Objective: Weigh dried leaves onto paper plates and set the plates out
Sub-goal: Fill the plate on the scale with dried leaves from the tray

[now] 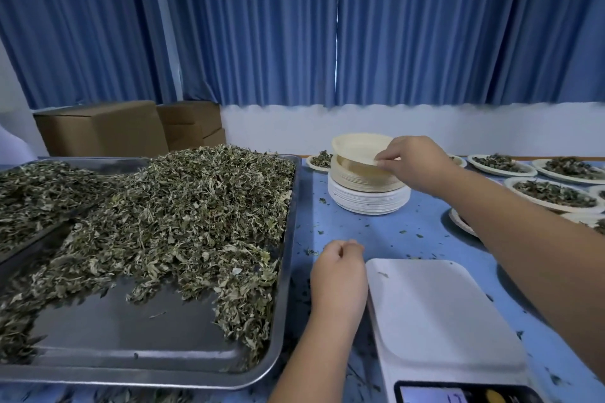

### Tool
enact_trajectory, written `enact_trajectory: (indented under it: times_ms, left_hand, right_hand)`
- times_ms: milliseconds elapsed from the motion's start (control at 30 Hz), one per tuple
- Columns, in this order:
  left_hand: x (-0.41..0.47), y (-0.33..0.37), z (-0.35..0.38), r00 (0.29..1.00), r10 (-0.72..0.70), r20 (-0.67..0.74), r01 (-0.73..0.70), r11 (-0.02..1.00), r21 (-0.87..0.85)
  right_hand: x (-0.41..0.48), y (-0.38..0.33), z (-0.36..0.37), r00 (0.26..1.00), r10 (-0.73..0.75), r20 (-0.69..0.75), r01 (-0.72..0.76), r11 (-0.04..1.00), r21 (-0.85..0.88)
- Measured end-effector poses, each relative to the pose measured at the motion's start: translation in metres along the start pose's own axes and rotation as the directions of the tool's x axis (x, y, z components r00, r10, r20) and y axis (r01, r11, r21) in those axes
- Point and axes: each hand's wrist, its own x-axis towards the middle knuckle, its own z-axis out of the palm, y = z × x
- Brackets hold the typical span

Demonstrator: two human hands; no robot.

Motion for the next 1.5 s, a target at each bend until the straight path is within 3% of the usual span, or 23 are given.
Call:
enact_trajectory:
  times_ms: [167, 433, 767, 1067, 1133, 1200, 1267, 1333, 1433, 1500]
  left_hand:
    - [0.001, 0.000, -0.005, 0.999, -0.022, -0.023, 0.021, 0.998, -0.054]
    - [-0.007, 0.003, -0.011, 0.998, -0.022, -0.056, 0.015, 0.992, -0.125]
    - [-0.024, 0.006, -0.010, 0.996, 0.033, -0.080, -0.038, 0.998, -0.055]
    - [-0.038, 0.022, -0.017, 0.949, 0.295, -0.109, -0.270, 0.942, 0.198]
    - [-0.040, 0.025, -0.023, 0.911, 0.395, -0.118, -0.331, 0.872, 0.361]
    - [-0.043, 0.028, -0.032, 0.838, 0.534, -0.113, -0.338, 0.670, 0.661]
    - [-0.046, 0.035, -0.044, 0.795, 0.599, -0.101, -0.255, 0.481, 0.839]
    - [-0.046, 0.040, -0.057, 0.852, 0.513, -0.106, -0.118, 0.386, 0.915]
    - [-0.040, 0.040, -0.075, 0.974, 0.198, -0.107, 0.049, 0.277, 0.960]
    - [-0.037, 0.034, -0.083, 0.996, 0.018, -0.085, 0.076, 0.292, 0.954]
  right_hand:
    - [-0.078, -0.015, -0.013, 0.993, -0.113, -0.023, 0.114, 0.993, 0.033]
    - [-0.192, -0.015, -0.044, 0.993, -0.117, 0.035, 0.109, 0.978, 0.176]
    - [-0.237, -0.003, -0.056, 0.974, -0.163, 0.155, 0.136, 0.976, 0.171]
    - [-0.236, 0.005, -0.055, 0.943, -0.147, 0.297, 0.095, 0.978, 0.183]
    - [-0.237, 0.006, -0.053, 0.946, -0.148, 0.290, 0.101, 0.980, 0.171]
    - [-0.237, 0.006, -0.052, 0.968, -0.154, 0.200, 0.118, 0.976, 0.181]
    - [-0.238, 0.006, -0.054, 0.984, -0.147, 0.095, 0.127, 0.973, 0.195]
    - [-0.238, 0.006, -0.057, 0.992, -0.124, 0.022, 0.116, 0.968, 0.221]
    - [-0.237, 0.007, -0.057, 0.994, -0.100, -0.043, 0.107, 0.968, 0.228]
    - [-0.237, 0.008, -0.056, 0.994, -0.087, -0.071, 0.101, 0.969, 0.224]
